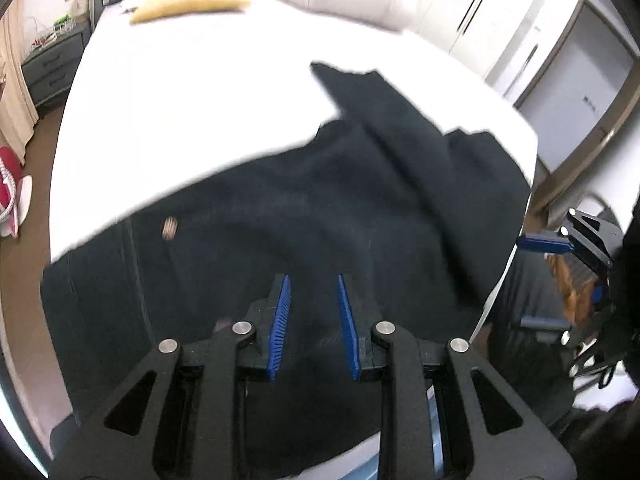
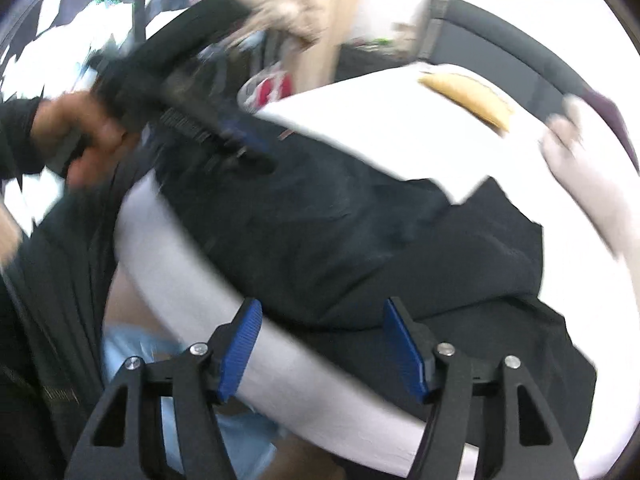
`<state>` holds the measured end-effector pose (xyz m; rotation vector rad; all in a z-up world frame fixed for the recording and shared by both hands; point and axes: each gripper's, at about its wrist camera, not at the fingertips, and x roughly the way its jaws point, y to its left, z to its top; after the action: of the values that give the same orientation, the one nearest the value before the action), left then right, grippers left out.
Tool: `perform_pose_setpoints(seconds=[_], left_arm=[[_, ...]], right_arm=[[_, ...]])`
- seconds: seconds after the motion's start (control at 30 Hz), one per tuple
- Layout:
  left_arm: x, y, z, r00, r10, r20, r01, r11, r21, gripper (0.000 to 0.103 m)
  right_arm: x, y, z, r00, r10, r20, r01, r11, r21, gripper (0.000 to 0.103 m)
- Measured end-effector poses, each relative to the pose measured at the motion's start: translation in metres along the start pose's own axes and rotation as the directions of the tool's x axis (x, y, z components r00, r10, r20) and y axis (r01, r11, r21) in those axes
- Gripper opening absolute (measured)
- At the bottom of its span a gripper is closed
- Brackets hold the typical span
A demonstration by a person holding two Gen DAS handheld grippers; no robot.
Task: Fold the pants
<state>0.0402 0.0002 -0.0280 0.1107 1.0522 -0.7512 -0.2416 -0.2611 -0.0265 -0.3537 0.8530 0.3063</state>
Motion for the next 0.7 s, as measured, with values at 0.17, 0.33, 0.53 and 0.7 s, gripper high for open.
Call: perform_pose_setpoints(seconds=[0.17,0.33,0.53,0.7], left_arm=[[0.063,0.007,0.016,0.986,0.096,-0.135,-0.100,0.995,-0.023,0.023],[0.076,0.026,0.016,0.990,0.029,-0.136,-0.049,0.988,-0.149,0.023],[0.080,0.025,0.017,0.990,0.036,-0.135,-0.057,0.985,-0.160,0.023],[0.093,0.029,0.014,0.989,0.036,-0.146,-0.060,0.985,-0.163,0.023]], right_arm=[[0.001,-0.071,0.049,0.995,-0.066,0.077,0.049,0.977,0.207,0.069],[0.049,-0.159,0.111,0.987,-0.157,0.019,0.138,0.913,0.384,0.079],[0.162,-0.233,0.159,0.951,-0.226,-0.212,0.299,0.849,0.436,0.078],[0.230,-0.254,0.168,0.926,-0.184,-0.331,0.339,0.793,0.507,0.077]])
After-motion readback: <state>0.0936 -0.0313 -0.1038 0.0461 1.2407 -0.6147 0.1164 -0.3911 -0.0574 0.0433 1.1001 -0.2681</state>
